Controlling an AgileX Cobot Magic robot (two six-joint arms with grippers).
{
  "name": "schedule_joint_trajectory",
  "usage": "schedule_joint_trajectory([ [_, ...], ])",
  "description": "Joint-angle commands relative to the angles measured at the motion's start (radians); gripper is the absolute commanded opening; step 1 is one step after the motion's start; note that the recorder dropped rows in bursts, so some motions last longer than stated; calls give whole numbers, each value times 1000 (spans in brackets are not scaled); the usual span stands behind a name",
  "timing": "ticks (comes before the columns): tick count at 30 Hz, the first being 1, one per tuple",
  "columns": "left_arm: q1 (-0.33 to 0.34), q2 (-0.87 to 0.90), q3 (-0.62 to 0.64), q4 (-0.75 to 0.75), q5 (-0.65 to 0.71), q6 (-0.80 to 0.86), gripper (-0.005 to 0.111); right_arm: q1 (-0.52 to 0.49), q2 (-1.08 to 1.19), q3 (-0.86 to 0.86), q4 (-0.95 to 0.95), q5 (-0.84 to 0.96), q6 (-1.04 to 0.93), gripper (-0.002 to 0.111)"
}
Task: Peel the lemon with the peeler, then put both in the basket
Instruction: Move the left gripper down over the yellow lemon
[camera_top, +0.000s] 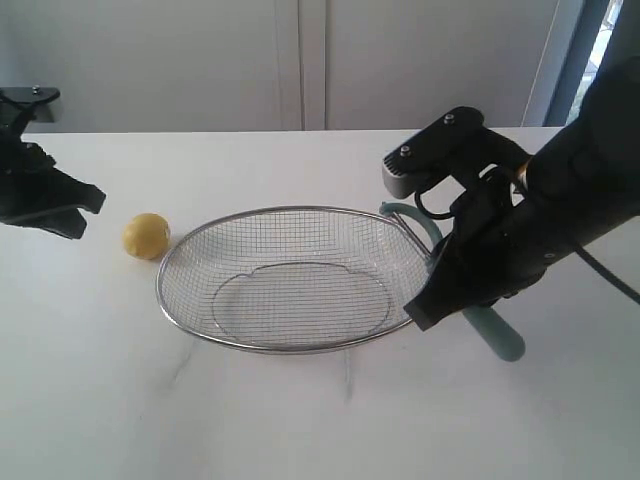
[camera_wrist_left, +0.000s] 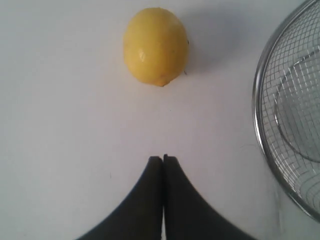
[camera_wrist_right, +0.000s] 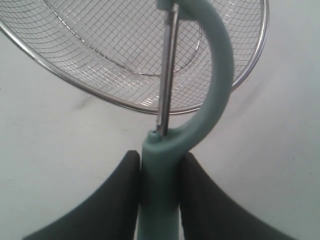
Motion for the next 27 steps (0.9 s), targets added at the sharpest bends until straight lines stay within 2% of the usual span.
schedule_joint_trajectory([
  [1,-38,60,-52,-11,-15,1,0,-1,3,-6,4,-14,-7,0],
  [8,-76,139,-124,-3,-41,1,0,-1,3,-6,4,-16,-7,0],
  [19,-76,215,-181,-6,-117,1,1,-1,3,-6,4,-17,-7,0],
  [22,-76,225,-181,-6,-135,1,9,-1,3,-6,4,-17,-7,0],
  [27,-76,251,-181,-7,-141,1,38,-1,3,-6,4,-17,-7,0],
])
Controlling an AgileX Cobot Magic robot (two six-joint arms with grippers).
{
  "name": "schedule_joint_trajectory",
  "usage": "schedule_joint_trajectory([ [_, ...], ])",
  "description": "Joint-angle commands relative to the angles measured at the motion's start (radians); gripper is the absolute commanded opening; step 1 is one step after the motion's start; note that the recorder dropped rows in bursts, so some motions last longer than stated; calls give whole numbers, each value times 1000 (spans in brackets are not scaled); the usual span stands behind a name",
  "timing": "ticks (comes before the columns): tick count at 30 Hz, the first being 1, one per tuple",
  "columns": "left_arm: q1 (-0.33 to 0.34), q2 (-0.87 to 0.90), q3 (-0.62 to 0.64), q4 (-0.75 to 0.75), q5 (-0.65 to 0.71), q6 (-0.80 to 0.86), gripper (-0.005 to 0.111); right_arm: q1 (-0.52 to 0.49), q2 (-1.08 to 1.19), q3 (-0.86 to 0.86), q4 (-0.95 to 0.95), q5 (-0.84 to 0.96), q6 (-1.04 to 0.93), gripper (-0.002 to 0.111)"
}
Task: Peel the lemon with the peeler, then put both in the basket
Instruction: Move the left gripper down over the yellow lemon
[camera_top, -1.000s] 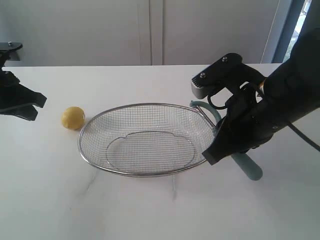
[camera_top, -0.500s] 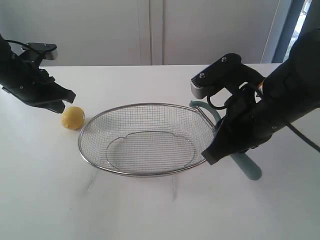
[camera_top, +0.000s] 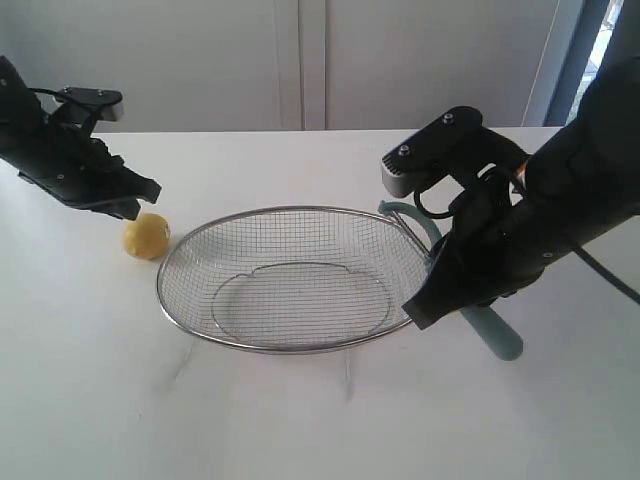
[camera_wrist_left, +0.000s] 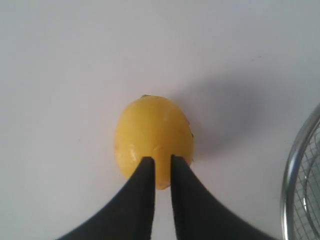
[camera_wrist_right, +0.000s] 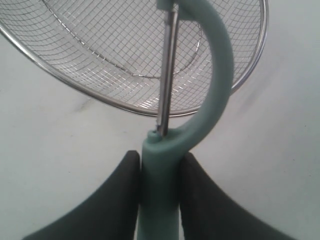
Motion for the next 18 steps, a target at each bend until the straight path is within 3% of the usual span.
schedule_joint_trajectory([
  [1,-7,20,-5,-9,-1,1,43,-1,0,-6,4,-11,-7,0],
  [5,-7,36,-5,-17,-29,1,62,-1,0,-6,18,-11,-7,0],
  [8,-7,43,-5,-17,-45,1,70,-1,0,-6,24,-11,-7,0],
  [18,-7,49,-5,-17,-50,1,72,-1,0,-6,24,-11,-7,0],
])
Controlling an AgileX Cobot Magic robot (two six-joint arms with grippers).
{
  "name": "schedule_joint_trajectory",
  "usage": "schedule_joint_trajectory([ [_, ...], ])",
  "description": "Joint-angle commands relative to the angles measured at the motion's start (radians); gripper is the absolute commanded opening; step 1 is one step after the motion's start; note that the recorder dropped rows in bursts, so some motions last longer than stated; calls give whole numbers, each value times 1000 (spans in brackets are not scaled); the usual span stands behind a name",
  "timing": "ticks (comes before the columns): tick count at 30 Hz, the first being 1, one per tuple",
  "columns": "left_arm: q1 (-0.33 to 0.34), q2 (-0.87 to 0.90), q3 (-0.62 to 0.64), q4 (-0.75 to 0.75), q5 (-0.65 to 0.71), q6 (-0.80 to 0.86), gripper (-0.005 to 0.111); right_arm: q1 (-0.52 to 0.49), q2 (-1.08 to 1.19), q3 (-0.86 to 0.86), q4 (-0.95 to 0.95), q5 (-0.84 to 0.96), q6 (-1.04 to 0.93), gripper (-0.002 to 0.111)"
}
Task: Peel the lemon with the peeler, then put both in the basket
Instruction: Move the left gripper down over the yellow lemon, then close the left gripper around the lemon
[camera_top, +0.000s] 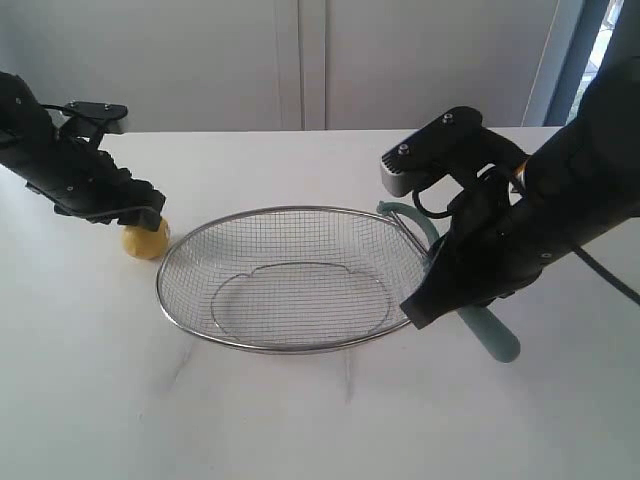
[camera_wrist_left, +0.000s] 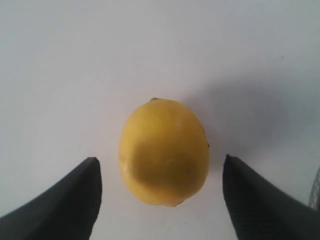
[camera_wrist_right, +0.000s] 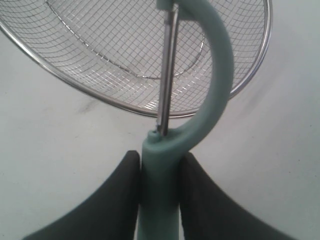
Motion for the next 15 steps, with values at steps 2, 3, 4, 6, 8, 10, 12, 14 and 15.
schedule_joint_trajectory([
  [2,-7,-1,-5,-15,0,1,72,-1,0,-6,7,-11,-7,0],
  [3,-7,-1,-5,-15,0,1,75,-1,0,-6,7,-11,-7,0],
  [4,-7,-1,-5,-15,0,4,77,-1,0,-6,8,-11,-7,0],
  [6,-7,-1,-5,-15,2,42,83,-1,0,-6,8,-11,-7,0],
  [8,-7,-1,-5,-15,2,54,87,-1,0,-6,8,-11,-7,0],
  [10,-7,-1,-5,-15,2,54,91,-1,0,-6,8,-11,-7,0],
  [12,-7,0,-5,-15,0,54,92,-1,0,-6,8,-11,-7,0],
  [14,-7,4,-5,-15,-2,54,92,-1,0,-6,20,-11,-7,0],
  [15,-7,9,-5,-15,-4,54,92,-1,0,-6,22,-13,-7,0],
])
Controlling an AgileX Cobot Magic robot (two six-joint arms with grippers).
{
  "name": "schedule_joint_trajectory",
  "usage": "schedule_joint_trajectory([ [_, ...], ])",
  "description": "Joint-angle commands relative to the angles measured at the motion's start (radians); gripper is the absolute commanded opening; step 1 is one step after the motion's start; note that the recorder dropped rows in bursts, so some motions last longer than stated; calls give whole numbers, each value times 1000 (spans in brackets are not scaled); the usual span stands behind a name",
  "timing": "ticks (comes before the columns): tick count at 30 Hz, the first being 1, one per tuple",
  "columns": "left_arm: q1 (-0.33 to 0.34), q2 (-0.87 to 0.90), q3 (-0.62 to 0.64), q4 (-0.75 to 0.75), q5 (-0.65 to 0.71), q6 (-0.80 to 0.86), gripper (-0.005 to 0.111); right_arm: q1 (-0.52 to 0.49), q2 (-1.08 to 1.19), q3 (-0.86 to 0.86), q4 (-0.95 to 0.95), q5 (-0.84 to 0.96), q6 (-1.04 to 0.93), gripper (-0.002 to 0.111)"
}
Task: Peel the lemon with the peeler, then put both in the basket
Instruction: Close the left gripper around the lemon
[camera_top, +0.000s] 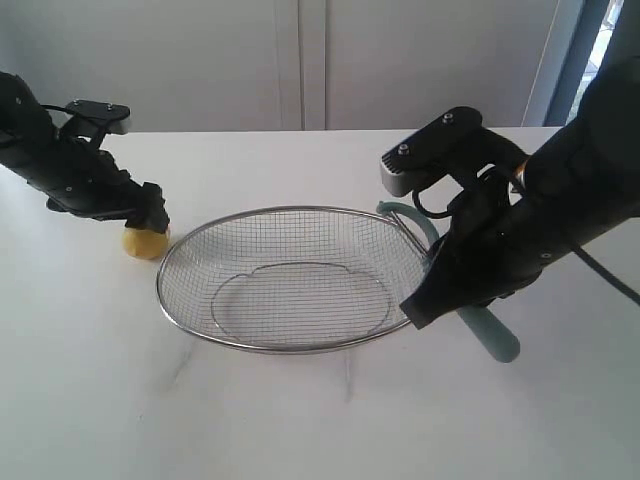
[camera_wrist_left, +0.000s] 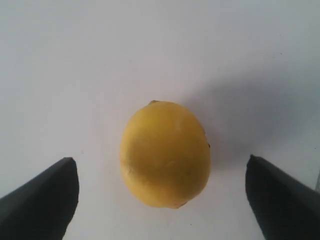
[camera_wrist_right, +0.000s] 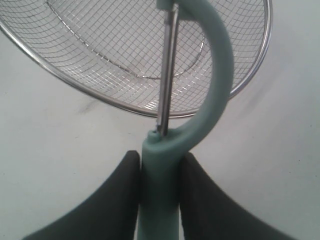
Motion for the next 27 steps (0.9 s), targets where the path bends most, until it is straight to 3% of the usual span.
schedule_joint_trajectory([
  [1,-7,14,-5,-13,3,5,92,-1,0,-6,21,-13,-7,0],
  [27,-7,94,-5,-13,-32,-2,92,-1,0,-6,22,-15,-7,0],
])
